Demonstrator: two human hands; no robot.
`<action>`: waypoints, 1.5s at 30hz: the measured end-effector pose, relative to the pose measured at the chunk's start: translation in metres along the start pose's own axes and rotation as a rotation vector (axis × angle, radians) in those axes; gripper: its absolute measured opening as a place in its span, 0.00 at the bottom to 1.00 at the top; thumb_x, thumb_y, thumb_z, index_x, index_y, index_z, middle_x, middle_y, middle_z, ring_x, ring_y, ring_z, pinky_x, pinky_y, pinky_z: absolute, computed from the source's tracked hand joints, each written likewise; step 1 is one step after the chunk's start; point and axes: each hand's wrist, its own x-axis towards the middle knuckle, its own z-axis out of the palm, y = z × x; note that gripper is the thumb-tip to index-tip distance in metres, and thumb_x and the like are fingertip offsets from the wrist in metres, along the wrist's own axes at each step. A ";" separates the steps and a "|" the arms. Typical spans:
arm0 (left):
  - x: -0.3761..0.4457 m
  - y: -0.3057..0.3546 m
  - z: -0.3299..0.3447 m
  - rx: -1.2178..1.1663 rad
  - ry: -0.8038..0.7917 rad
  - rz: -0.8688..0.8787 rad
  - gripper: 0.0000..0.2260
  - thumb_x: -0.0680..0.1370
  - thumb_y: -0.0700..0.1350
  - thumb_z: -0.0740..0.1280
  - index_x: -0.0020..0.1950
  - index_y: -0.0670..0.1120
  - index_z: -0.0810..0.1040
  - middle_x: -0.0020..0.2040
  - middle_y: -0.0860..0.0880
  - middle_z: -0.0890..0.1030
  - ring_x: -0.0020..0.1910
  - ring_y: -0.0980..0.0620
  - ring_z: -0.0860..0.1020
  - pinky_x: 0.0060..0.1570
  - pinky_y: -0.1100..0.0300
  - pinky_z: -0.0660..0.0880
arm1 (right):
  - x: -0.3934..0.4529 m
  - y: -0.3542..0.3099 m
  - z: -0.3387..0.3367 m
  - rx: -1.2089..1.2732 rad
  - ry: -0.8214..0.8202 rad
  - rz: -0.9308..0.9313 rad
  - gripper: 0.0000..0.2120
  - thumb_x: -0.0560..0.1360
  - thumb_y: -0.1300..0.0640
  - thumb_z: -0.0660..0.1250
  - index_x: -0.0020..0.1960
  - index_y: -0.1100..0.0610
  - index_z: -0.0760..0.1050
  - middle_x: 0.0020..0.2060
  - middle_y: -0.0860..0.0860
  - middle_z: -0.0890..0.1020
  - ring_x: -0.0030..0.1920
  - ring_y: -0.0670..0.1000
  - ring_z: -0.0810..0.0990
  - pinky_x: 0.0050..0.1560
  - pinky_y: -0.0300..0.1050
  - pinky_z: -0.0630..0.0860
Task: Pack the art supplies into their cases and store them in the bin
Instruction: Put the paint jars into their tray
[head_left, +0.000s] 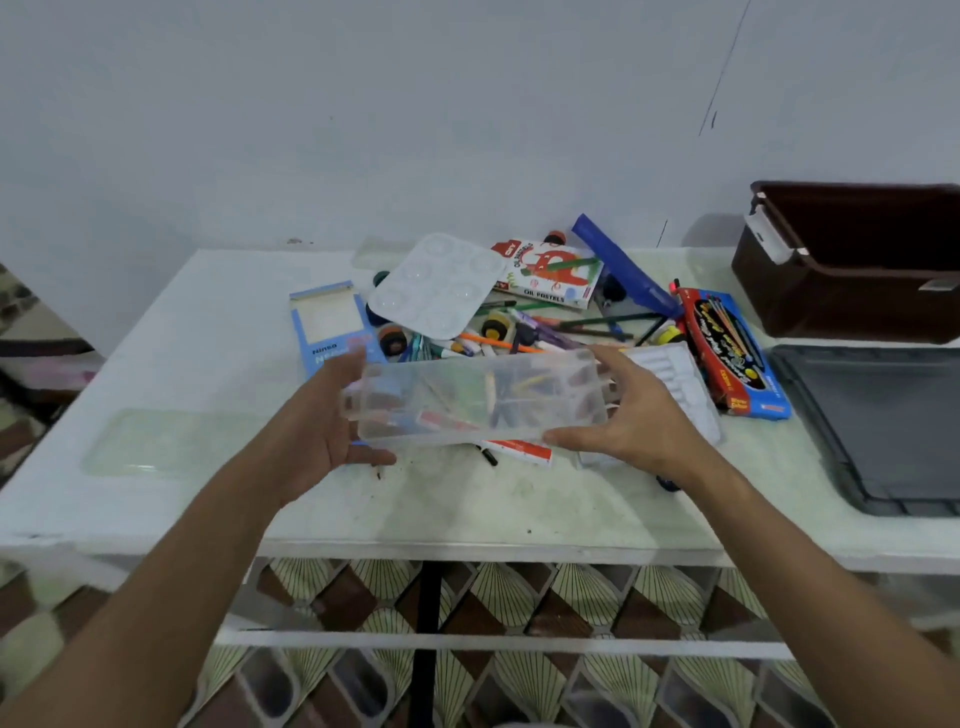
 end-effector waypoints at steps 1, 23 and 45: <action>-0.003 -0.009 -0.001 0.082 0.020 0.071 0.25 0.74 0.55 0.70 0.68 0.49 0.72 0.55 0.43 0.81 0.45 0.43 0.83 0.38 0.49 0.80 | -0.008 0.004 0.000 -0.036 0.002 0.056 0.45 0.53 0.40 0.81 0.67 0.46 0.68 0.57 0.41 0.76 0.52 0.42 0.77 0.48 0.39 0.77; -0.022 -0.055 -0.017 1.038 -0.035 0.166 0.38 0.62 0.59 0.79 0.68 0.59 0.67 0.56 0.61 0.70 0.53 0.62 0.71 0.42 0.71 0.68 | -0.069 0.023 0.013 -0.238 -0.051 0.139 0.47 0.52 0.42 0.82 0.68 0.48 0.69 0.51 0.41 0.71 0.50 0.41 0.71 0.45 0.29 0.66; -0.007 -0.023 -0.009 1.196 0.149 0.190 0.38 0.64 0.68 0.71 0.70 0.53 0.70 0.58 0.50 0.71 0.54 0.54 0.70 0.55 0.56 0.69 | -0.051 0.015 -0.003 -0.233 0.120 0.137 0.55 0.50 0.34 0.77 0.73 0.52 0.65 0.55 0.46 0.71 0.47 0.43 0.73 0.43 0.33 0.69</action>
